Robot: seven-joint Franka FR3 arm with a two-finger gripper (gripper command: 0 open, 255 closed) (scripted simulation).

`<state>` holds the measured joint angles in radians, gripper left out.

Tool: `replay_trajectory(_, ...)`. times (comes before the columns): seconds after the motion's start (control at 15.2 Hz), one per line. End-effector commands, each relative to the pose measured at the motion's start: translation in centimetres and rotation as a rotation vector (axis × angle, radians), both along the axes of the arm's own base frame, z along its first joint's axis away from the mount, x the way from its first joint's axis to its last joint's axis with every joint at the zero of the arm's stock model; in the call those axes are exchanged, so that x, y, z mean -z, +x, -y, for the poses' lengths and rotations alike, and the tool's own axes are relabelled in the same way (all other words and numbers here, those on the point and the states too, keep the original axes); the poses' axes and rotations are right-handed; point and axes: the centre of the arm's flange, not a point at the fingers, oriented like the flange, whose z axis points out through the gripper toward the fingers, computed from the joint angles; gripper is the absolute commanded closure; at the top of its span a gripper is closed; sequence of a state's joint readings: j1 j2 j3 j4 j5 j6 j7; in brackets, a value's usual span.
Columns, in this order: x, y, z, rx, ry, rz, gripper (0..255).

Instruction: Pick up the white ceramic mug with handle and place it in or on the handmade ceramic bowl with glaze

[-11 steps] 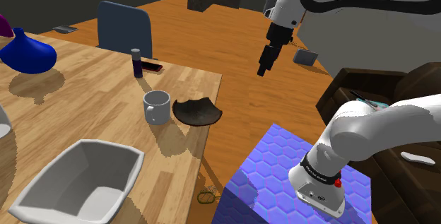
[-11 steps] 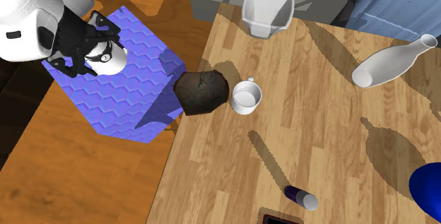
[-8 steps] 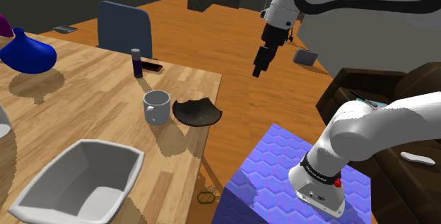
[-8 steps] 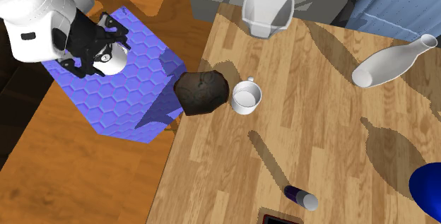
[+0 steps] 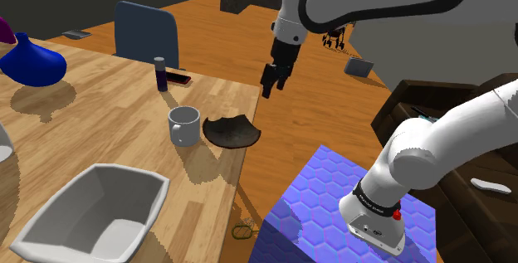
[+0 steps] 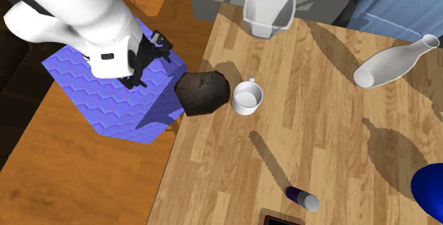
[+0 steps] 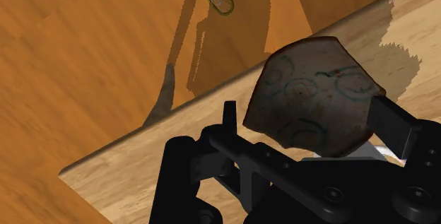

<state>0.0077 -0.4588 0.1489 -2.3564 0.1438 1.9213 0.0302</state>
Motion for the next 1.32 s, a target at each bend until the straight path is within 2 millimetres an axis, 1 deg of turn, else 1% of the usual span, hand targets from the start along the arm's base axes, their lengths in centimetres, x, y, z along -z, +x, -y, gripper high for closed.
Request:
replay_trajectory(0.0,1.2,2.1,-1.3,0.008,-0.005,0.0,0)
replay_trajectory(0.59,6.1,11.0,-7.8,0.04,-0.034,0.002,0)
replay_trajectory(1.19,11.2,20.2,-13.8,0.073,-0.062,0.003,0)
replay_trajectory(1.25,11.4,20.4,-14.0,0.074,-0.063,0.003,0)
